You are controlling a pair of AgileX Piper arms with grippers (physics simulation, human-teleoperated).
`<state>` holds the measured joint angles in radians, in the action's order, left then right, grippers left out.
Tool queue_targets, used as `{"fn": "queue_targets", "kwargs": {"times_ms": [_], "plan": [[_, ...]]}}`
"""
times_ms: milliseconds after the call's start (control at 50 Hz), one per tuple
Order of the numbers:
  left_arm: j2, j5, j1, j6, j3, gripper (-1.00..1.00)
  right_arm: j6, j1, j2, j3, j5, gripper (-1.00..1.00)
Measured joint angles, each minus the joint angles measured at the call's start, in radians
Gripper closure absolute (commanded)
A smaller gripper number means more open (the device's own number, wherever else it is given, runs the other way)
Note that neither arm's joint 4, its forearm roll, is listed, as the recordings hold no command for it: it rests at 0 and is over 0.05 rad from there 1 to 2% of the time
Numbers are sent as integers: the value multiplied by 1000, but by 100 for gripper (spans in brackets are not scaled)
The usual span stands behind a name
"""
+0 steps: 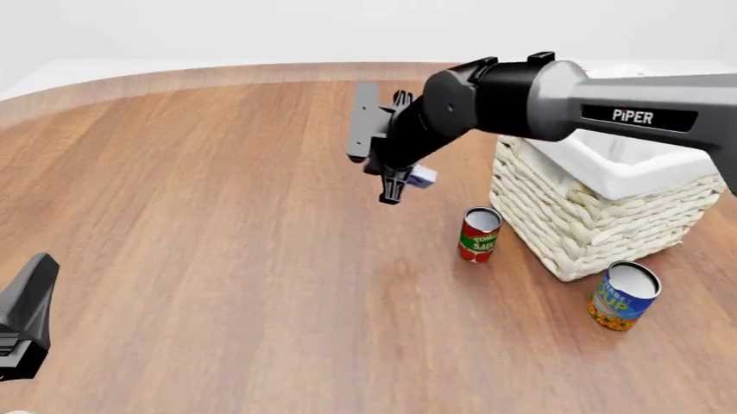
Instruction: Pick up the alphabet soup and the cream cheese box, and put them in the basket.
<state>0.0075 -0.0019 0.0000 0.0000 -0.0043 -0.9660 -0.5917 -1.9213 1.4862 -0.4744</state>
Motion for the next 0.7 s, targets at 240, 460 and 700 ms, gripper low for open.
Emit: {"fn": "queue_targets", "kwargs": {"times_ms": [240, 460, 700], "plan": [[0, 0, 0, 0, 0, -100, 81, -39, 87, -81, 84, 100], [0, 0, 0, 0, 0, -100, 131, -73, 174, -154, 143, 100], [0, 0, 0, 0, 0, -100, 228, -121, 289, -226, 200, 100]]}}
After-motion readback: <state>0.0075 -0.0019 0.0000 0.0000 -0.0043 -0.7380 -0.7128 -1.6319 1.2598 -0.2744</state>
